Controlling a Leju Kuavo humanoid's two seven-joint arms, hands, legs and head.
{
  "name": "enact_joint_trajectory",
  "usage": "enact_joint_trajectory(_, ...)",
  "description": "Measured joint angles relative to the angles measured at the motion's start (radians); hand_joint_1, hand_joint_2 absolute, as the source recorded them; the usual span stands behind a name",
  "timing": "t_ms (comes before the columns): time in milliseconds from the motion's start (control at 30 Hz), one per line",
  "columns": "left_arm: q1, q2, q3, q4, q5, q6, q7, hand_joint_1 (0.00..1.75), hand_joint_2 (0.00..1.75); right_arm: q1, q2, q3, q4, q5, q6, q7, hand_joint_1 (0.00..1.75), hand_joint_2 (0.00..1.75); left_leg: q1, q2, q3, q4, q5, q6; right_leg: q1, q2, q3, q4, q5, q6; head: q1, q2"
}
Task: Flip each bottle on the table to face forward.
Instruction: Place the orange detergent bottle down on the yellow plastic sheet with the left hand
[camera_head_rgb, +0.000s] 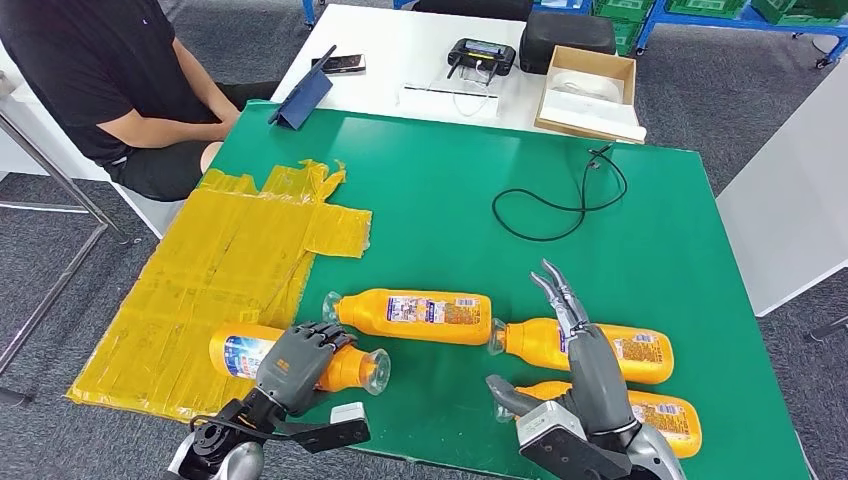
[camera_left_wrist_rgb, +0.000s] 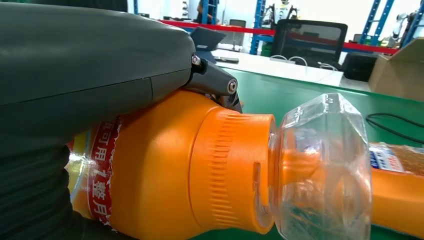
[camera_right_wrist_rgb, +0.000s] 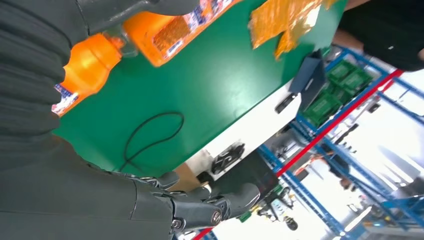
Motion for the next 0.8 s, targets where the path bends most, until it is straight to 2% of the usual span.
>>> enact_joint_trajectory(433, 0.008, 0.014, -0.028, 0.000, 0.030, -0.017, 0.011, 1.75, 1.75, 0.003, 0.043, -0.012, 0.046, 0.028, 0.011, 0.000, 0.00, 1.75, 0.000, 0.000, 0.000, 0.000, 0.000, 0.000, 0.000, 0.000, 0.001, 0.000, 0.000, 0.000, 0.000, 0.000)
enact_joint_trajectory(800, 0.015, 0.045, -0.032, 0.010, 0.202, -0.104, 0.005, 1.75, 1.75, -0.015, 0.048, 0.020, 0.082, 0.027, 0.026, 0.007, 0.00, 1.75, 0.000, -0.001, 0.005, -0.001, 0.000, 0.000, 0.000, -0.001, 0.006, 0.000, -0.001, 0.000, 0.000, 0.000)
